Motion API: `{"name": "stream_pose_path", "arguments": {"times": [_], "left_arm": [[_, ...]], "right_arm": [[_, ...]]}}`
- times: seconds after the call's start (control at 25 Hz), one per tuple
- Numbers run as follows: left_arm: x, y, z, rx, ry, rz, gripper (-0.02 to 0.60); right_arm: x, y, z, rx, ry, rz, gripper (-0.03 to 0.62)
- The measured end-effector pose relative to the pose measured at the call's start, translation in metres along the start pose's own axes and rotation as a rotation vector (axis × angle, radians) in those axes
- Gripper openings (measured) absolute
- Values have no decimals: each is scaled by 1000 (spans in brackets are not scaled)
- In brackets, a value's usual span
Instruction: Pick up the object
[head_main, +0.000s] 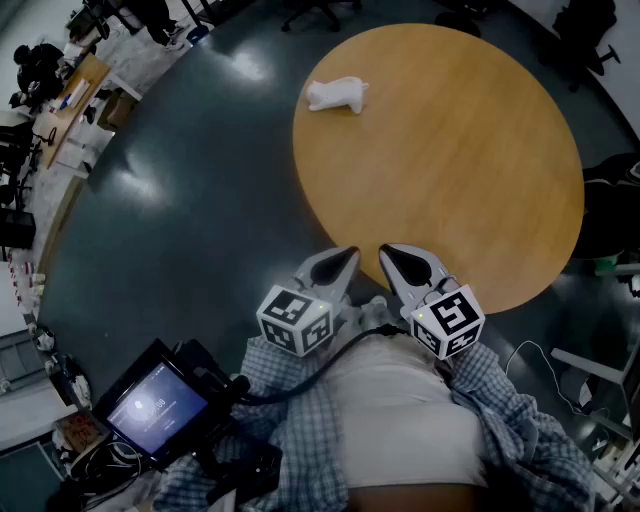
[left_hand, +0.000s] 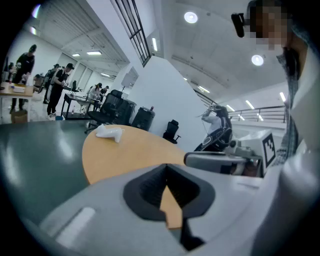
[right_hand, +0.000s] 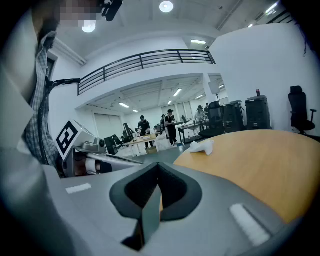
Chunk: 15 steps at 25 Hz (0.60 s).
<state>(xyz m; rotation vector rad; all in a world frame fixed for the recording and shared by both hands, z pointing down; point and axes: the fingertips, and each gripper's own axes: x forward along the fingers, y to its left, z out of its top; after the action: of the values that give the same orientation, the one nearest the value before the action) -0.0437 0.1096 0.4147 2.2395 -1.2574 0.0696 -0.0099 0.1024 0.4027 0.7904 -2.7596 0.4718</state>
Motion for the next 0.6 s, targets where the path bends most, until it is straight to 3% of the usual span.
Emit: {"name": "stream_pose_path", "arguments": {"times": [0.6], "left_arm": [[1, 1, 0, -1, 5, 7, 2]], "right_arm": [[5, 4, 2, -6, 1, 20, 5]]}}
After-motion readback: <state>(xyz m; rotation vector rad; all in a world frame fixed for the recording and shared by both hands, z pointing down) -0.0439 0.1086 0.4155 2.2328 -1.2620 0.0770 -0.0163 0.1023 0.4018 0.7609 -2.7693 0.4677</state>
